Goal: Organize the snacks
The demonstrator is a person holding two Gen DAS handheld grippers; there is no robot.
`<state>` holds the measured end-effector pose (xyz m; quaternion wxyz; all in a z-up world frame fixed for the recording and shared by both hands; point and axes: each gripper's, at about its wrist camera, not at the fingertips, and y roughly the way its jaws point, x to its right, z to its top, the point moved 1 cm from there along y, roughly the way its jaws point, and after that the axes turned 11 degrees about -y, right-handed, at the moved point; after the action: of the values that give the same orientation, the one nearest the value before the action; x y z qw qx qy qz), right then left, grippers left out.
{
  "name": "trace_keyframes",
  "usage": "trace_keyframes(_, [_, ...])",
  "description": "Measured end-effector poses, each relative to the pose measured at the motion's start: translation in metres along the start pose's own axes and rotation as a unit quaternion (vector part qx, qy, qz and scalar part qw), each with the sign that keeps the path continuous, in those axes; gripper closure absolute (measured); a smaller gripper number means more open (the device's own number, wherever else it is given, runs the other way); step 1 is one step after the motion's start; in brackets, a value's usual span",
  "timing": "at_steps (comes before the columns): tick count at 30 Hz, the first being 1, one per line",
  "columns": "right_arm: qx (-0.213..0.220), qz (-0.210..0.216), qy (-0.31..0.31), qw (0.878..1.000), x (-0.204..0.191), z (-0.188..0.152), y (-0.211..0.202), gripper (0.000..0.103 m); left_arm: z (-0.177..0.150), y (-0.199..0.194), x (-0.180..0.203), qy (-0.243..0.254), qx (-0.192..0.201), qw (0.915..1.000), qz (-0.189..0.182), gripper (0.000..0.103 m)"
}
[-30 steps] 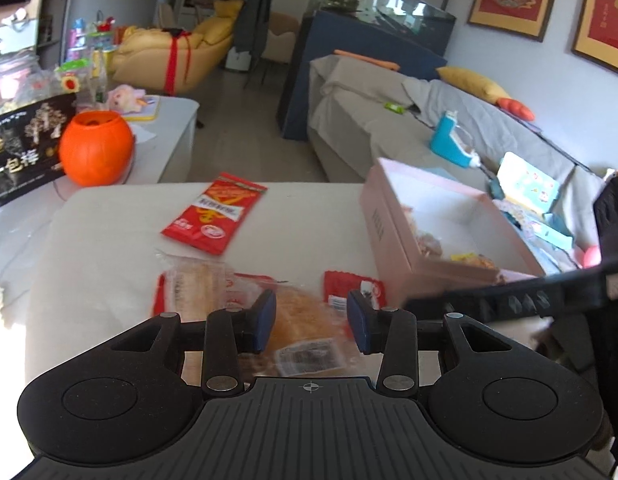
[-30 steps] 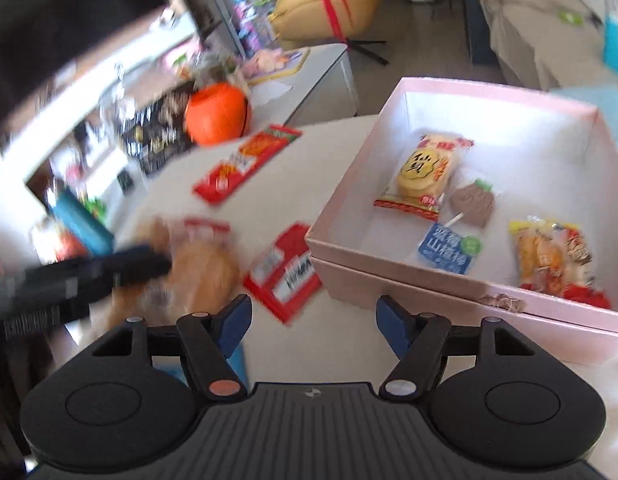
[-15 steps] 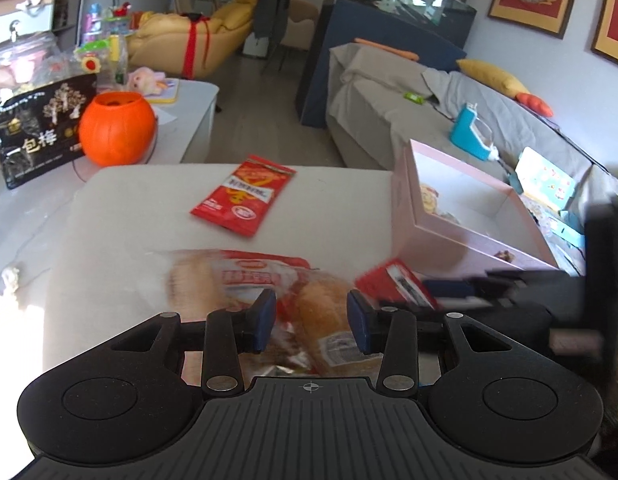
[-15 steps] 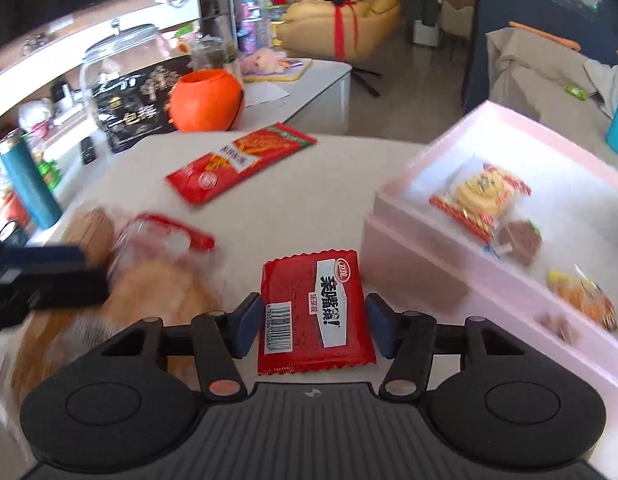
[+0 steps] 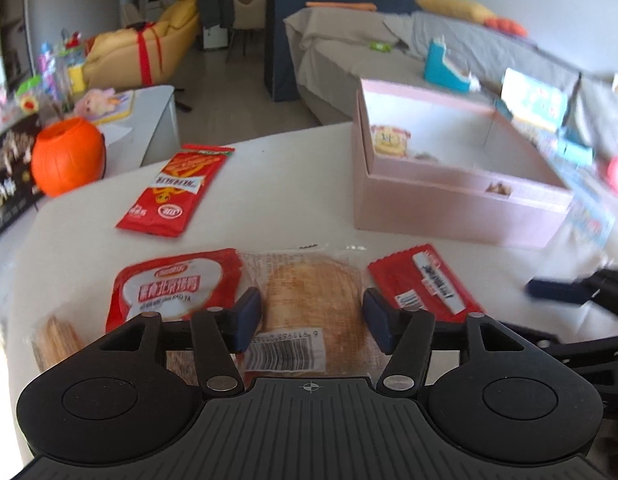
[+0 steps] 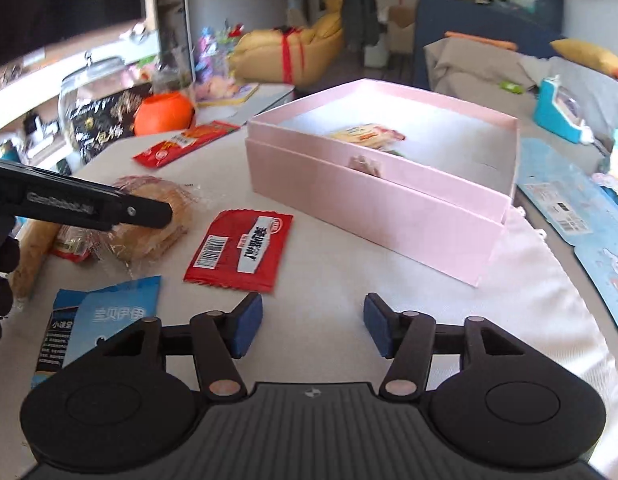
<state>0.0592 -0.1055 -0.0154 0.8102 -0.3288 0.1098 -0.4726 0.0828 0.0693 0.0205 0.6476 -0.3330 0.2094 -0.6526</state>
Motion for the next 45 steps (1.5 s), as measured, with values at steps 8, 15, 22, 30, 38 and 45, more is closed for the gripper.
trace_keyframes(8, [-0.012, 0.007, 0.016, 1.000, 0.008, 0.000, 0.006, 0.012, 0.000, 0.003, 0.002, 0.005, -0.008, 0.9999, 0.005, 0.039])
trace_keyframes(15, [-0.025, 0.023, -0.008, 0.999, 0.003, 0.003, 0.009, 0.003, -0.012, -0.012, -0.008, -0.015, -0.011, 0.9996, -0.021, 0.043])
trace_keyframes(22, [-0.029, 0.038, 0.013, 0.999, 0.005, 0.016, 0.012, 0.008, -0.039, -0.038, -0.021, -0.054, -0.018, 0.9967, -0.058, 0.043])
trace_keyframes(30, [-0.048, 0.050, -0.001, 0.998, -0.019, 0.058, 0.050, 0.033, -0.048, -0.041, -0.025, -0.066, -0.015, 0.9955, -0.067, 0.040])
trace_keyframes(38, [-0.040, 0.046, -0.041, 0.997, -0.032, 0.046, 0.027, 0.056, -0.050, -0.042, -0.024, -0.063, -0.018, 0.9956, -0.067, 0.040])
trace_keyframes(45, [-0.050, 0.006, -0.027, 0.998, -0.007, 0.014, -0.002, 0.056, -0.048, -0.033, -0.006, -0.052, -0.023, 0.9952, -0.080, 0.040])
